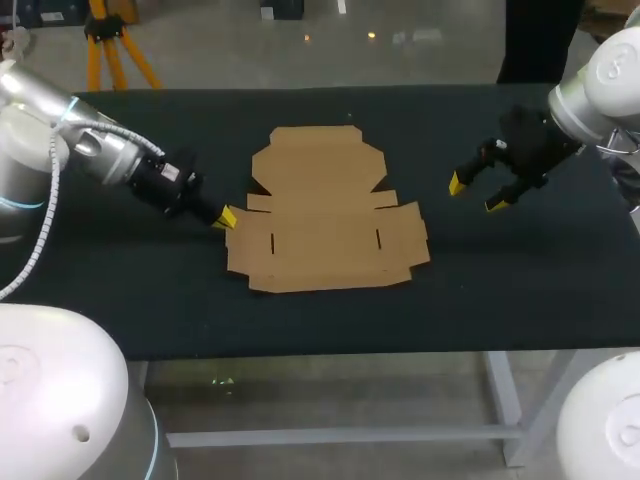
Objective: Assemble the packaging by folding the flat box into shape, placing the metal phone stand inside, and closing the box properly
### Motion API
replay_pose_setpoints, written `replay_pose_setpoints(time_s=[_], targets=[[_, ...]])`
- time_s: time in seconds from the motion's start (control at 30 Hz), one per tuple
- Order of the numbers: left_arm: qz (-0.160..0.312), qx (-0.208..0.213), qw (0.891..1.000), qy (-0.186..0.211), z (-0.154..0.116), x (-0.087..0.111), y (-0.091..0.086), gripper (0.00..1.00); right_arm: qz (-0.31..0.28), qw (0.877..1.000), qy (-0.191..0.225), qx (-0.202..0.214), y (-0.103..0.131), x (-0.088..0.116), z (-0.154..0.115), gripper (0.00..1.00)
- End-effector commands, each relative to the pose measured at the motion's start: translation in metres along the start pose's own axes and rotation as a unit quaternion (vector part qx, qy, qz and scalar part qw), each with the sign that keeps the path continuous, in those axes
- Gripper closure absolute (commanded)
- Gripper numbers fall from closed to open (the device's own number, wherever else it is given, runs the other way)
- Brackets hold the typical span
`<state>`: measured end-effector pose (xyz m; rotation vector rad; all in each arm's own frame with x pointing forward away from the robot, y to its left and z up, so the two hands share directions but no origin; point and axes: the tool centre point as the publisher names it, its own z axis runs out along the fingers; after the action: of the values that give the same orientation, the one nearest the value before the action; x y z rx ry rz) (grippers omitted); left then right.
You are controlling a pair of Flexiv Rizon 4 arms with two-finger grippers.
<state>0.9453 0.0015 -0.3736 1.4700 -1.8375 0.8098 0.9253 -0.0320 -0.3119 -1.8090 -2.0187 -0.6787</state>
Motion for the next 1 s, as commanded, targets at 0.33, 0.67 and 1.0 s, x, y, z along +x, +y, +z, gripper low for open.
replay_pose_setpoints(time_s=[0.33, 0.67, 1.0], targets=[[-0.001, -0.048, 0.998, 0.030, 0.000, -0.003, 0.007, 1.00, 0.000, 1.000, 0.000, 0.002, 0.001, 0.000, -0.001, 0.00], [0.003, -0.061, 0.998, 0.015, 0.003, -0.006, 0.013, 1.00, 0.000, 1.000, 0.000, 0.002, 0.001, 0.000, -0.001, 0.00], [0.004, -0.052, 0.999, -0.006, -0.001, -0.001, 0.011, 0.00, 0.000, 1.000, 0.000, 0.002, 0.001, 0.000, -0.001, 0.00]])
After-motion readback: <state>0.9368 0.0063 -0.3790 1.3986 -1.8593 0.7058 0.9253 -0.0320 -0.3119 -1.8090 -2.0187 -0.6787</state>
